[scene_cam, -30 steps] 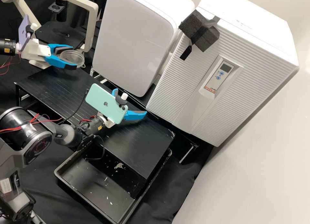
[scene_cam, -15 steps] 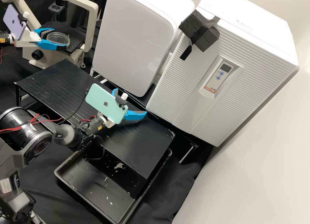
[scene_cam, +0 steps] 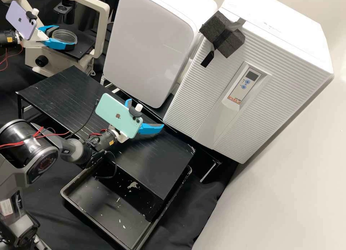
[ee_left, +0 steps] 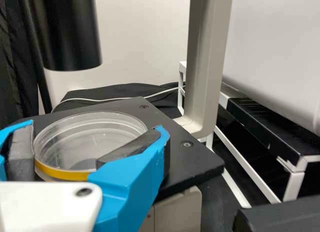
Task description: Place the petri dish on the microscope
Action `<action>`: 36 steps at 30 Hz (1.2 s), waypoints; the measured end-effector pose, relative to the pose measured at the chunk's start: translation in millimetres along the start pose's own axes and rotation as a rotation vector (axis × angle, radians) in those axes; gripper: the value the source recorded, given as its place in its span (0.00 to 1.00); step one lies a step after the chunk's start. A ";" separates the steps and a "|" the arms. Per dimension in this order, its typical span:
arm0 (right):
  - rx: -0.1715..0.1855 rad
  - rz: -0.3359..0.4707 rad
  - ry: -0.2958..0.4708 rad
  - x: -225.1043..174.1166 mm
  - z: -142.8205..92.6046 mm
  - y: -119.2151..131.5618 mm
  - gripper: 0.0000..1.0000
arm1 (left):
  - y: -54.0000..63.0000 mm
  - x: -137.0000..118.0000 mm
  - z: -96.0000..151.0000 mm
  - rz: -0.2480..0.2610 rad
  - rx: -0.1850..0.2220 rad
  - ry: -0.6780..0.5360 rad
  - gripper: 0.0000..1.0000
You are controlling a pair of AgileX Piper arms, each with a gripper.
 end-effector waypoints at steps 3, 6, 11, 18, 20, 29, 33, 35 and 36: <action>0.000 0.000 0.000 0.0 0.0 0.0 1.00 | 1.7 7.4 -0.7 -0.002 -0.006 0.009 0.00; 0.000 0.000 0.000 0.0 0.0 0.0 1.00 | 2.3 13.9 -2.2 -0.002 -0.012 0.018 0.00; 0.000 0.000 0.000 0.0 0.0 0.0 1.00 | 4.0 18.2 -2.5 -0.004 -0.010 0.021 0.00; 0.000 0.000 0.000 0.0 0.0 0.0 1.00 | 3.2 22.8 -4.1 -0.001 -0.022 0.029 1.00; 0.000 0.000 0.000 0.0 0.0 0.0 1.00 | 3.2 22.8 -4.3 0.000 -0.014 0.031 1.00; 0.000 0.000 0.000 0.0 0.0 0.0 1.00 | -3.2 25.5 -6.3 -0.015 -0.015 0.036 1.00; 0.000 0.000 0.000 0.0 0.0 0.0 1.00 | -3.1 25.5 -6.2 -0.013 -0.015 0.035 1.00; 0.000 0.000 0.000 0.0 0.0 0.0 1.00 | -3.1 25.5 -6.2 -0.013 -0.015 0.035 1.00; 0.000 0.000 0.000 0.0 0.0 0.0 1.00 | -3.1 25.5 -6.3 -0.013 -0.016 0.035 1.00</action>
